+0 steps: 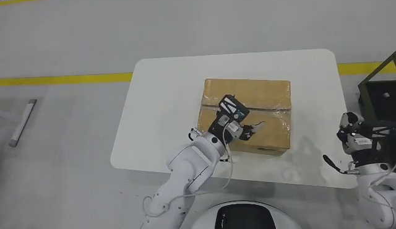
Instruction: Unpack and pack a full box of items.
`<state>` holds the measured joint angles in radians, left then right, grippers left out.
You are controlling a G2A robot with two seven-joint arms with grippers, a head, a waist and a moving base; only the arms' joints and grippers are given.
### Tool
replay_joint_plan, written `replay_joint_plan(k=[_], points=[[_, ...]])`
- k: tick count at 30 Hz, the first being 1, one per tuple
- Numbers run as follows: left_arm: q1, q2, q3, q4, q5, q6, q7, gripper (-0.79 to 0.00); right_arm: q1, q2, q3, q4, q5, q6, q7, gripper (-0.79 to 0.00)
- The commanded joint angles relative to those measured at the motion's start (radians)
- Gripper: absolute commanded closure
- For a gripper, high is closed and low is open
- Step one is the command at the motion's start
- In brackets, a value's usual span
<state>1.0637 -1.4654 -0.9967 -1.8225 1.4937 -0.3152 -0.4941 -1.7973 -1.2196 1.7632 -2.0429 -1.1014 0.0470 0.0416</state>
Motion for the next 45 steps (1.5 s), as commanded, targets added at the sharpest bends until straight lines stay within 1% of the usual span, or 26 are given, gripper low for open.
replay_joint_plan(k=[1,4,7,9,14,16,17,19,21,24,27,30,31,32,33,35,36,39,41,42,44,45], points=[[-0.03,-0.004,0.026,0.019,0.016,-0.012,-0.027,-0.785,-0.003,-0.001,0.003,-0.003,-0.001,-0.001,-0.001,0.0],[-0.091,-0.01,0.069,0.049,0.076,-0.04,-0.081,-0.785,-0.014,-0.002,0.011,-0.006,-0.002,-0.002,-0.006,0.0],[-0.133,-0.019,0.109,0.09,0.097,-0.048,-0.114,-0.785,-0.026,-0.004,0.017,-0.006,-0.003,0.001,-0.009,0.0],[-0.165,-0.024,0.136,0.114,0.139,-0.061,-0.134,-0.785,-0.031,-0.006,0.017,-0.009,0.005,0.007,-0.011,0.0],[-0.201,-0.033,0.188,0.161,0.22,-0.07,-0.134,-0.785,-0.038,-0.01,0.015,-0.015,0.022,0.018,-0.013,0.0],[-0.212,-0.037,0.202,0.173,0.238,-0.064,-0.132,-0.748,-0.039,-0.012,0.015,-0.016,0.024,0.018,-0.013,0.0],[-0.219,-0.039,0.209,0.18,0.252,-0.063,-0.131,-0.699,-0.039,-0.012,0.015,-0.016,0.022,0.018,-0.013,0.0],[-0.233,-0.044,0.226,0.197,0.278,-0.062,-0.121,-0.65,-0.039,-0.013,0.015,-0.017,0.02,0.017,-0.014,0.0],[-0.246,-0.049,0.24,0.214,0.3,-0.057,-0.117,-0.64,-0.038,-0.014,0.015,-0.016,0.018,0.016,-0.014,0.0],[-0.264,-0.057,0.252,0.241,0.31,-0.049,-0.11,-0.588,-0.034,-0.015,0.016,-0.016,0.017,0.015,-0.013,0.0],[-0.285,-0.065,0.267,0.266,0.331,-0.06,-0.107,-0.594,-0.027,-0.017,0.017,-0.015,0.035,0.02,-0.008,0.0],[-0.29,-0.071,0.275,0.279,0.335,-0.062,-0.101,-0.554,-0.022,-0.019,0.02,-0.015,0.041,0.021,-0.002,0.0],[-0.293,-0.072,0.277,0.281,0.343,-0.065,-0.101,-0.557,-0.021,-0.019,0.02,-0.015,0.043,0.02,-0.001,0.0],[-0.294,-0.073,0.28,0.283,0.352,-0.07,-0.099,-0.523,-0.02,-0.02,0.02,-0.015,0.043,0.019,0.001,0.0],[-0.296,-0.074,0.283,0.283,0.363,-0.076,-0.095,-0.517,-0.019,-0.02,0.02,-0.015,0.043,0.019,0.001,0.0],[-0.296,-0.074,0.288,0.28,0.389,-0.082,-0.087,-0.425,-0.017,-0.021,0.018,-0.013,0.042,0.019,0.004,0.0],[-0.294,-0.074,0.289,0.278,0.397,-0.088,-0.084,-0.409,-0.016,-0.022,0.018,-0.013,0.044,0.02,0.004,0.0],[-0.285,-0.074,0.287,0.262,0.411,-0.107,-0.086,-0.44,-0.011,-0.023,0.016,-0.012,0.044,0.017,0.008,0.0],[-0.274,-0.074,0.282,0.24,0.405,-0.116,-0.092,-0.545,-0.007,-0.024,0.015,-0.01,0.044,0.018,0.011,0.0],[-0.269,-0.074,0.279,0.233,0.404,-0.121,-0.095,-0.517,-0.004,-0.024,0.014,-0.009,0.042,0.017,0.012,0.0],[-0.259,-0.074,0.275,0.225,0.398,-0.129,-0.096,-0.422,0.001,-0.024,0.012,-0.007,0.039,0.016,0.015,0.0],[-0.255,-0.074,0.275,0.225,0.397,-0.132,-0.097,-0.431,0.003,-0.025,0.01,-0.005,0.037,0.015,0.015,0.0]])
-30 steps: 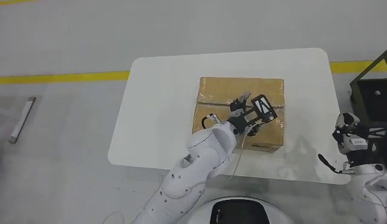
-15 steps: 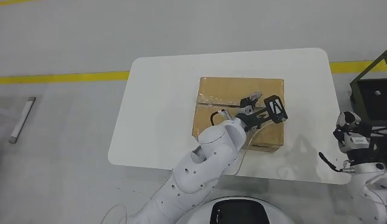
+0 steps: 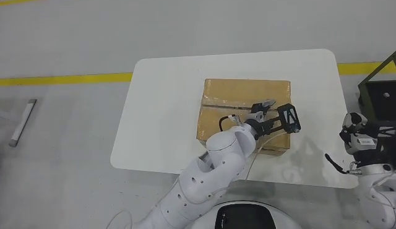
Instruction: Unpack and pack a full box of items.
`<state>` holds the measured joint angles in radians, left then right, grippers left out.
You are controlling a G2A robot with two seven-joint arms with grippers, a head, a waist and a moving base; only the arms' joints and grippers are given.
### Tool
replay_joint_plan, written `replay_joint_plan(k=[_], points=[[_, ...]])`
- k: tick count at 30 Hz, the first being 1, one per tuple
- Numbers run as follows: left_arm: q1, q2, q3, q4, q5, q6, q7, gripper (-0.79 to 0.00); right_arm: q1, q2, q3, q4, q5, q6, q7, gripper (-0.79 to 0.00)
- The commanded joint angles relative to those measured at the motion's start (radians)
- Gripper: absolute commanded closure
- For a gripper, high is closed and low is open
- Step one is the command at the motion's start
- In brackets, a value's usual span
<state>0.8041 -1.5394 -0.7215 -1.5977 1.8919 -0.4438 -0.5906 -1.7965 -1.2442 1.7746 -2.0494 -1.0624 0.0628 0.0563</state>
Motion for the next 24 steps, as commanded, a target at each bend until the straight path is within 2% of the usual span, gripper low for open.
replay_joint_plan(k=[1,2,5,9,13,15,19,24], points=[[0.007,-0.001,-0.001,0.0,0.0,-0.006,-0.003,-0.44,0.004,-0.001,-0.003,0.002,-0.003,-0.001,0.001,0.0],[0.008,-0.002,-0.002,-0.001,0.001,-0.007,-0.004,-0.468,0.006,-0.001,-0.005,0.003,-0.004,-0.002,0.002,0.0],[0.007,-0.005,-0.002,0.003,0.003,-0.008,-0.003,-0.474,0.01,-0.002,-0.006,0.005,-0.008,-0.004,0.004,0.0],[-0.006,-0.011,-0.005,0.028,0.006,-0.002,0.003,-0.446,0.016,-0.003,-0.006,0.009,-0.009,-0.004,0.006,0.0],[-0.016,-0.017,-0.006,0.051,0.013,0.001,0.012,-0.36,0.022,-0.004,-0.003,0.01,-0.01,-0.003,0.012,0.0],[-0.018,-0.019,-0.009,0.059,0.014,0.003,0.016,-0.289,0.024,-0.005,-0.001,0.011,-0.01,-0.003,0.014,0.0],[-0.017,-0.022,-0.018,0.059,0.018,0.011,0.02,0.0,0.027,-0.007,-0.002,0.012,-0.009,-0.001,0.015,0.0],[-0.005,-0.023,-0.038,0.047,0.026,0.03,0.027,0.0,0.035,-0.009,-0.011,0.015,-0.015,0.001,0.017,0.0]])
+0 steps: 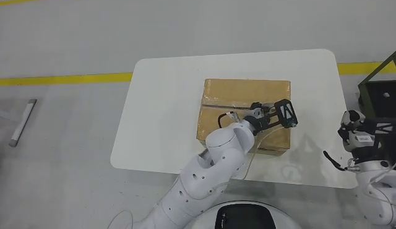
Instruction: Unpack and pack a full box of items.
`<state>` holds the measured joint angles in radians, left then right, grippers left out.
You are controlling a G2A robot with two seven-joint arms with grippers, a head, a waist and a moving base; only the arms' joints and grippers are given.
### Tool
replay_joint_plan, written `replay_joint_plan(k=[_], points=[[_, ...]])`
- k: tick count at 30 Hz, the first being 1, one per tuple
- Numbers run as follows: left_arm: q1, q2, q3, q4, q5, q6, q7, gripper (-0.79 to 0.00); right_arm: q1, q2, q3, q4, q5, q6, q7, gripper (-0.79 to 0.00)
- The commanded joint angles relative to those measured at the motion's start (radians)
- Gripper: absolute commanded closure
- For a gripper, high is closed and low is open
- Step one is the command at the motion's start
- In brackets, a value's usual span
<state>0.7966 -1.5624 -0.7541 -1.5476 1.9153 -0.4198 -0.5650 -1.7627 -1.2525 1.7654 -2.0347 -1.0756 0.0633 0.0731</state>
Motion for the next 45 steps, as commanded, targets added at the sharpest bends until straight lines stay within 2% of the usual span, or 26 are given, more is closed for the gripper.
replay_joint_plan(k=[1,8,15,23,28,32,36,38,40,42,43,44,45], points=[[0.006,0.001,-0.012,-0.007,0.005,0.012,0.004,0.0,0.003,-0.001,-0.004,0.0,-0.001,0.002,0.0,0.0],[0.023,0.012,-0.125,-0.076,0.023,0.091,0.003,0.0,0.019,-0.006,0.0,-0.036,0.068,0.002,-0.013,0.0],[0.062,0.035,-0.304,-0.203,0.079,0.164,-0.018,0.0,0.037,-0.008,-0.008,-0.085,0.122,-0.035,0.005,0.0],[0.145,0.07,-0.506,-0.35,0.202,0.122,-0.043,0.0,0.071,-0.009,-0.105,-0.12,0.084,-0.099,0.033,0.0],[0.208,0.085,-0.598,-0.413,0.249,0.106,-0.054,0.0,0.093,-0.011,-0.177,-0.104,0.05,-0.121,0.052,0.0],[0.244,0.092,-0.648,-0.442,0.26,0.113,-0.053,0.0,0.108,-0.012,-0.222,-0.08,0.019,-0.134,0.071,0.0],[0.265,0.096,-0.665,-0.439,0.27,0.109,-0.041,0.0,0.126,-0.012,-0.255,-0.048,-0.018,-0.142,0.089,0.0],[0.273,0.097,-0.667,-0.43,0.275,0.115,-0.034,-0.095,0.133,-0.012,-0.268,-0.036,-0.026,-0.141,0.096,0.0],[0.281,0.099,-0.666,-0.416,0.286,0.112,-0.033,-0.108,0.137,-0.013,-0.276,-0.027,-0.028,-0.138,0.103,0.0],[0.285,0.101,-0.665,-0.412,0.303,0.102,-0.027,-0.052,0.142,-0.013,-0.279,-0.02,-0.031,-0.134,0.109,0.0],[0.287,0.101,-0.667,-0.41,0.299,0.106,-0.027,-0.062,0.143,-0.013,-0.281,-0.017,-0.031,-0.131,0.112,0.0],[0.289,0.102,-0.67,-0.408,0.3,0.109,-0.028,-0.08,0.144,-0.013,-0.282,-0.015,-0.033,-0.129,0.114,0.0],[0.289,0.103,-0.676,-0.406,0.308,0.11,-0.034,-0.2,0.145,-0.013,-0.283,-0.013,-0.032,-0.128,0.118,0.0]])
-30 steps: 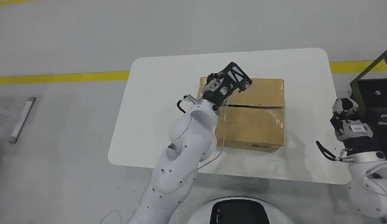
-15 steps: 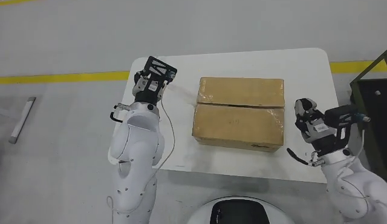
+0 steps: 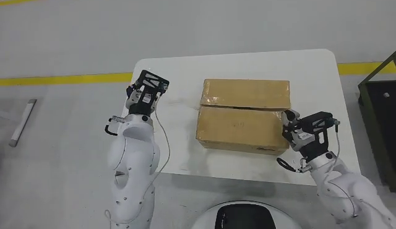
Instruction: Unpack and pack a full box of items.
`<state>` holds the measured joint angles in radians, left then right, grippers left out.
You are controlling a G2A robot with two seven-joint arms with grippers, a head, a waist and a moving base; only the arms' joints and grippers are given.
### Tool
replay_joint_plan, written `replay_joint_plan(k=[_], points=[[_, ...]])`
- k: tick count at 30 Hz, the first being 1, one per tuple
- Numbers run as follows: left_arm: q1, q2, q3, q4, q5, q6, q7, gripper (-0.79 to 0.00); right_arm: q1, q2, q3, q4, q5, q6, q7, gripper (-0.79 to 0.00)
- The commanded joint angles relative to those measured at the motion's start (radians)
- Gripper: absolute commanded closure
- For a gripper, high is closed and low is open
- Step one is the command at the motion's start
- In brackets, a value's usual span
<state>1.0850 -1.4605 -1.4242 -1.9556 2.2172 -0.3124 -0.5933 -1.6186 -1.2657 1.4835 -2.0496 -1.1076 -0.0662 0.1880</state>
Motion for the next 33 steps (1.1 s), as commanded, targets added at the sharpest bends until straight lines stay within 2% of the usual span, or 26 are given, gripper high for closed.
replay_joint_plan(k=[1,2,3,18,26,29,33], points=[[0.001,0.002,-0.011,0.003,0.013,0.005,-0.01,-0.382,0.002,0.0,-0.001,0.002,-0.002,0.0,0.005,0.0],[0.0,0.003,-0.018,0.003,0.02,0.007,-0.014,-0.763,0.002,0.0,-0.002,0.002,-0.005,-0.001,0.007,0.0],[0.0,0.003,-0.025,0.004,0.017,0.011,-0.017,-0.785,0.002,0.0,-0.002,0.002,-0.005,-0.002,0.008,0.0],[0.005,0.012,-0.1,-0.037,0.005,0.04,-0.036,-0.785,0.001,0.001,0.007,0.012,0.018,0.003,0.013,0.0],[0.005,0.019,-0.135,-0.049,0.006,0.027,-0.031,-0.785,-0.002,0.001,0.008,0.011,0.021,0.009,0.015,0.0],[0.003,0.019,-0.113,-0.057,-0.01,0.008,-0.021,-0.785,-0.006,0.0,0.018,0.001,0.037,0.02,0.006,0.0],[-0.002,0.013,-0.027,-0.065,-0.072,-0.029,-0.011,-0.785,-0.015,0.001,0.056,-0.035,0.05,0.037,-0.011,0.0]])
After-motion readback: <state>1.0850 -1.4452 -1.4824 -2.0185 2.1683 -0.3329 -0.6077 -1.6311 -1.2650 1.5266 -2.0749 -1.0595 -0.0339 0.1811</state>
